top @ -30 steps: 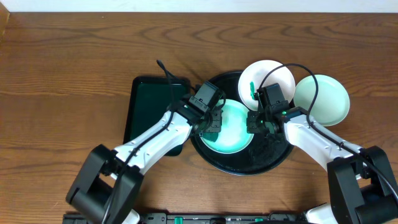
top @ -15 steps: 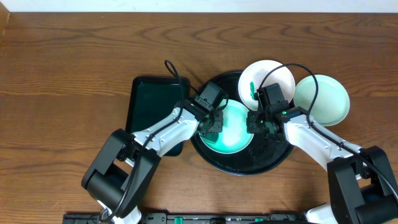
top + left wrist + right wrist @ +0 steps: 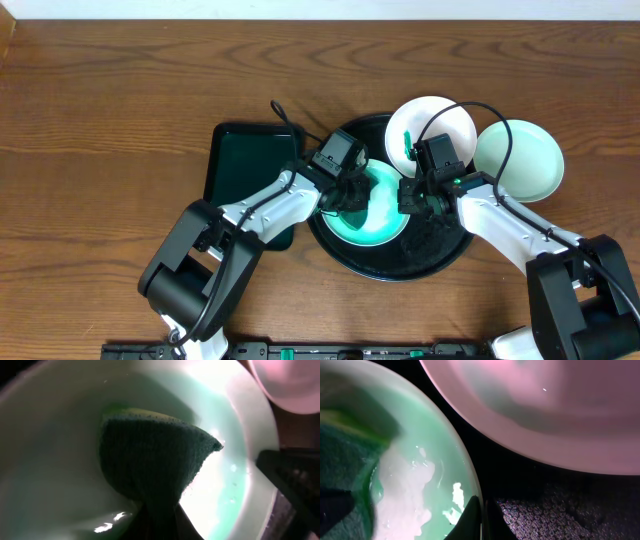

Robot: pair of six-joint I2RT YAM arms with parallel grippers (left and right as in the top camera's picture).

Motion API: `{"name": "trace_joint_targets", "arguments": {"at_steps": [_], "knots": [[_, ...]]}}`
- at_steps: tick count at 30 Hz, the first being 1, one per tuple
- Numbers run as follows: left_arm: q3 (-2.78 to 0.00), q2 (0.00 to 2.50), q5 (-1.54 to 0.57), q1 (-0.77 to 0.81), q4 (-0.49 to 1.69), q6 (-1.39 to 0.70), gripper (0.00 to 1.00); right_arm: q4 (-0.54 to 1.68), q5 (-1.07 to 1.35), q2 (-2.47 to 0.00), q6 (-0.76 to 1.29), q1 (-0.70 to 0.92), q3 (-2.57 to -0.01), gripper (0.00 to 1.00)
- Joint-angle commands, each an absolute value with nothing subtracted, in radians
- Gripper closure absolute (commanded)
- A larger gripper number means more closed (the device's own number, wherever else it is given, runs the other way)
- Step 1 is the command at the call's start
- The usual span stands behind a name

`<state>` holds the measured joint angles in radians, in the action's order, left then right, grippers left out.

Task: Clean dirty plates on tray and stack at the side
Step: 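Continue wiping the plate in circles with the sponge, left gripper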

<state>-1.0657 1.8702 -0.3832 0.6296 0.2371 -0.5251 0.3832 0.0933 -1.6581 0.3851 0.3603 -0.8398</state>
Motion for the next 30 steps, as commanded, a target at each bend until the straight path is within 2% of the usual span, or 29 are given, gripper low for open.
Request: {"name": "trace_joint_targets", "arguments": {"at_steps": [1,6,17,30], "knots": [[-1.088,1.879,-0.531,0.663,0.236,-0.544,0.92,0.374,0.14,-1.667,0.376,0.374,-0.835,0.99],[-1.095,1.808,-0.492,0.66,0.21,-0.543,0.93,0.374,0.14,-1.667,0.376,0.374,-0.835,0.99],[-1.094,1.744,-0.007,0.651,0.336,-0.543,0.93,0.374,0.14,-1.667,0.376,0.374,-0.835,0.99],[-1.056,1.816,-0.003,0.645,0.364,-0.592,0.93,0.374,0.14,-1.667,0.376,0.374,-0.835,0.99]]}}
